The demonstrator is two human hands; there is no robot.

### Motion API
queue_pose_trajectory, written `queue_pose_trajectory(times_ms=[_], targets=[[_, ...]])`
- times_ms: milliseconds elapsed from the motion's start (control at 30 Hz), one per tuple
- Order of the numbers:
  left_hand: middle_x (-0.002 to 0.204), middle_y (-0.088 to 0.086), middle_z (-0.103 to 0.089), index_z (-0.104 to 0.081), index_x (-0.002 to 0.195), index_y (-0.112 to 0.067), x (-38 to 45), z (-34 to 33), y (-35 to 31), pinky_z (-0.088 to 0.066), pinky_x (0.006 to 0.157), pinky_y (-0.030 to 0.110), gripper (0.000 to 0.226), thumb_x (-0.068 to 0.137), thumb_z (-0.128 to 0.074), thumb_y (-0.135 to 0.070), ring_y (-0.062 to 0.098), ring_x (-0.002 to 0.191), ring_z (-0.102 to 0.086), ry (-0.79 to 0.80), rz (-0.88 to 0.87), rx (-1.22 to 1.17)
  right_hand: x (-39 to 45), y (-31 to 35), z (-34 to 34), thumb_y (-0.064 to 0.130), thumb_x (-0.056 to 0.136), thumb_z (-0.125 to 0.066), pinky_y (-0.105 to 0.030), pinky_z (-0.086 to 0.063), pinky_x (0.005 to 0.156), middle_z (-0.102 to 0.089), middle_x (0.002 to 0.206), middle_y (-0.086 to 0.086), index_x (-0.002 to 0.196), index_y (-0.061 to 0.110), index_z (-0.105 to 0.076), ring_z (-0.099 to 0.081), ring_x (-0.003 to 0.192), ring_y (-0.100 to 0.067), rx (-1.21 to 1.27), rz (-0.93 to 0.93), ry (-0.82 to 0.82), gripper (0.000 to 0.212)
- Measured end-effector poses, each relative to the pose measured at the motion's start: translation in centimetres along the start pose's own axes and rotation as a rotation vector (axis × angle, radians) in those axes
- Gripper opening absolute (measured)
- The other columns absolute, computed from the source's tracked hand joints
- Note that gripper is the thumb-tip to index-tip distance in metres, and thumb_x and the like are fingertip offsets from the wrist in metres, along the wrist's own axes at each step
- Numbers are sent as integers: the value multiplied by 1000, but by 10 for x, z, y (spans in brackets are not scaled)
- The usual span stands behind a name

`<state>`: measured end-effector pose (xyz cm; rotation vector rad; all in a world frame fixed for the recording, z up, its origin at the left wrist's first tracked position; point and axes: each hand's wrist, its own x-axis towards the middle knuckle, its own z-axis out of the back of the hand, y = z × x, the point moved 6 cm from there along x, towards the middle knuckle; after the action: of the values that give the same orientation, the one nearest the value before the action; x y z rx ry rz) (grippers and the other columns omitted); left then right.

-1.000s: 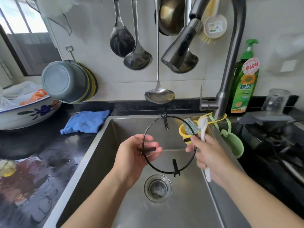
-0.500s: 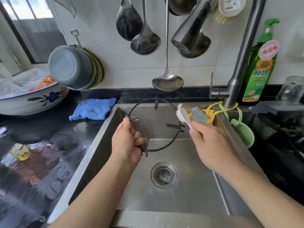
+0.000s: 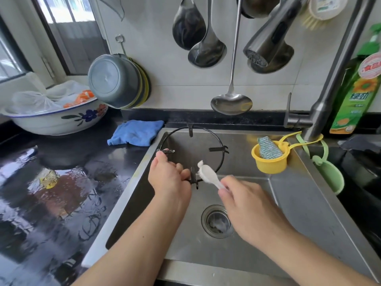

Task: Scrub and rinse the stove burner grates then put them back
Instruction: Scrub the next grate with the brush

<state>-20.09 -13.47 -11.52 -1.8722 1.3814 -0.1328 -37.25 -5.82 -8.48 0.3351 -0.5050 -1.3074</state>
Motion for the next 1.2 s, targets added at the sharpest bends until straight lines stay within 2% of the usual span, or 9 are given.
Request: queue_pose_trajectory(times_ms=[100, 267, 400, 567, 700, 867, 1067, 1133, 1200], targets=[[55, -7, -22, -58, 93, -17, -2, -3, 4, -18, 35, 21, 26, 110, -45, -31, 8, 41, -17, 42, 21, -23, 9, -16, 4, 35, 103, -41, -41, -40, 60, -56, 81, 1, 82, 24, -40, -53, 75, -30, -75, -78, -25, 24], [55, -6, -22, -54, 89, -17, -7, -7, 8, -17, 36, 21, 26, 109, -45, -30, 8, 42, -15, 75, 39, -65, -1, 0, -9, 35, 103, -43, -43, -41, 60, -52, 76, 1, 77, 21, -38, -52, 73, -31, -61, -19, 50, 30], [54, -7, -23, -57, 92, -17, -5, -7, 10, -17, 36, 21, 25, 109, -45, -30, 8, 42, -16, 64, 48, -59, 11, -24, 9, 33, 104, -43, -36, -29, 50, -48, 76, 2, 72, 24, -31, -44, 67, -24, -141, -160, -25, 36], [54, -7, -24, -56, 92, -18, -4, -4, 10, -18, 35, 21, 24, 109, -46, -31, 8, 42, -16, 58, 56, -74, 0, 0, -9, 38, 103, -41, -42, -40, 60, -49, 75, 0, 74, 20, -34, -49, 71, -29, -114, -26, 90, 35], [55, -7, -26, -60, 98, -17, -4, -6, 10, -18, 35, 21, 20, 108, -48, -30, 7, 41, -17, 69, 70, -67, 16, -32, 16, 34, 105, -42, -36, -29, 49, -41, 70, 5, 77, 21, -39, -41, 61, -17, -170, -181, 1, 30], [55, -7, -24, -57, 94, -17, -1, -3, 12, -17, 35, 21, 21, 108, -49, -30, 7, 41, -16, 71, 87, -81, 3, -7, -10, 36, 101, -45, -43, -41, 59, -48, 69, -2, 72, 18, -38, -50, 69, -30, -83, -8, 98, 35], [54, -7, -21, -56, 89, -18, 0, -12, 12, -15, 34, 19, 25, 109, -47, -30, 6, 39, -15, 155, 131, -62, 25, -55, 33, 36, 102, -44, -36, -34, 53, -48, 71, -1, 75, 16, -41, -49, 70, -28, -209, -206, -65, 33], [54, -8, -20, -55, 84, -19, 0, -15, 12, -14, 34, 19, 29, 109, -46, -30, 5, 39, -14, 189, 141, -56, 19, -50, 32, 37, 101, -46, -36, -32, 51, -47, 68, -1, 75, 17, -43, -49, 67, -26, -199, -152, -51, 33], [52, -8, -19, -51, 80, -19, 0, -15, 12, -13, 33, 18, 32, 109, -46, -31, 5, 38, -14, 211, 168, -61, 10, -34, 21, 36, 99, -50, -38, -37, 53, -47, 63, -1, 73, 19, -46, -49, 64, -25, -101, -54, 62, 31]])
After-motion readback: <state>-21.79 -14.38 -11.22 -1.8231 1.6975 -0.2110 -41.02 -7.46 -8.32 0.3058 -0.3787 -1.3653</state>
